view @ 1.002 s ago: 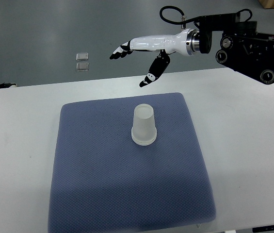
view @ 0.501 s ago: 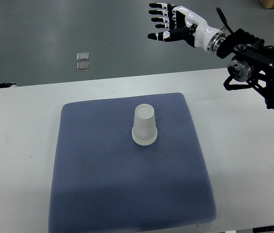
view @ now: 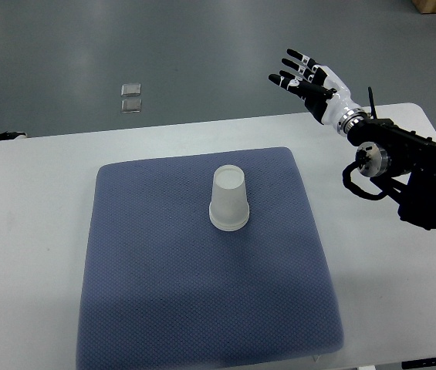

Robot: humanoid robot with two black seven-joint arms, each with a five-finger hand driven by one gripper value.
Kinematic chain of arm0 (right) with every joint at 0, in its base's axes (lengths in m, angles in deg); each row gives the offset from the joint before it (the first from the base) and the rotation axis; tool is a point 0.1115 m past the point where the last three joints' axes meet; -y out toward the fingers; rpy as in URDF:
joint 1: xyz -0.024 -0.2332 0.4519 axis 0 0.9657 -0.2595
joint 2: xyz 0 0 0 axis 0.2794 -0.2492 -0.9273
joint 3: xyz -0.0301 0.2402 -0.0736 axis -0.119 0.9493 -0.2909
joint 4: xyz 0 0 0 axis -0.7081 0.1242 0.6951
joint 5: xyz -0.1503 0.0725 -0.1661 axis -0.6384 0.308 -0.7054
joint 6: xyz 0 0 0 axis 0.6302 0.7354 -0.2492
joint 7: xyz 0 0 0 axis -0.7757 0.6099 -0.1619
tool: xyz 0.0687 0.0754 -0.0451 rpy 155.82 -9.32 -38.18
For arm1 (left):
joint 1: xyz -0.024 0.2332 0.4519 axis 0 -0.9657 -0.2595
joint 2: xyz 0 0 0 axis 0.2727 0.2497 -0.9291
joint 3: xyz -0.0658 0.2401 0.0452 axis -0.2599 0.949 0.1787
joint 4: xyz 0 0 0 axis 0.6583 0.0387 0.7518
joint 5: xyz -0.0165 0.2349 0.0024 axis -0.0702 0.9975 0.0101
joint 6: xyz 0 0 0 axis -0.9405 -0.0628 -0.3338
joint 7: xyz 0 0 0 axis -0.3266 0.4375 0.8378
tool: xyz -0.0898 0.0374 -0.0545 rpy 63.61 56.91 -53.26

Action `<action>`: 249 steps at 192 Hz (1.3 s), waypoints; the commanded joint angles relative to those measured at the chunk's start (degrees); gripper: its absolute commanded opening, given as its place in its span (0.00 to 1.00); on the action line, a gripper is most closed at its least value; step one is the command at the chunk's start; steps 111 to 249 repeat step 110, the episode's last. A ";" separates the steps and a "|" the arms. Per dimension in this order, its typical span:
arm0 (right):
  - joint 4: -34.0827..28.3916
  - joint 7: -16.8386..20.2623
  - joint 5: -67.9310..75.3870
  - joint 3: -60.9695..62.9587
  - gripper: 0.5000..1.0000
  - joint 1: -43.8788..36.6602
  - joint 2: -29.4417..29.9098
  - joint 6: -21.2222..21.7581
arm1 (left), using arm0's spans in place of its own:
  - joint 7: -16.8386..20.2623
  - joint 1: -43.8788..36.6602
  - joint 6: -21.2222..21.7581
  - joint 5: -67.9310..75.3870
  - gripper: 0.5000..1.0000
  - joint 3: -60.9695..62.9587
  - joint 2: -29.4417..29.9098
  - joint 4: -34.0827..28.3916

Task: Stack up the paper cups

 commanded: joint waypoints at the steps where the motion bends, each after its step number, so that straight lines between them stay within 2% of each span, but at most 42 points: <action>1: 0.05 -0.34 -0.21 1.24 0.82 1.53 0.03 0.09 | -0.04 0.00 0.00 0.00 1.00 0.00 0.00 0.00; 49: 0.31 -1.39 -0.04 1.42 0.83 2.84 1.35 -0.18 | 0.05 0.00 0.00 0.00 1.00 0.00 0.00 0.00; 81: 0.40 -1.39 -0.13 2.47 0.83 3.28 2.58 -1.93 | 0.05 0.00 0.00 0.00 1.00 0.00 0.00 0.00; 249: 0.40 -1.57 -0.13 2.56 0.83 3.81 2.58 -1.93 | 0.05 0.00 0.00 0.00 1.00 0.00 0.00 0.00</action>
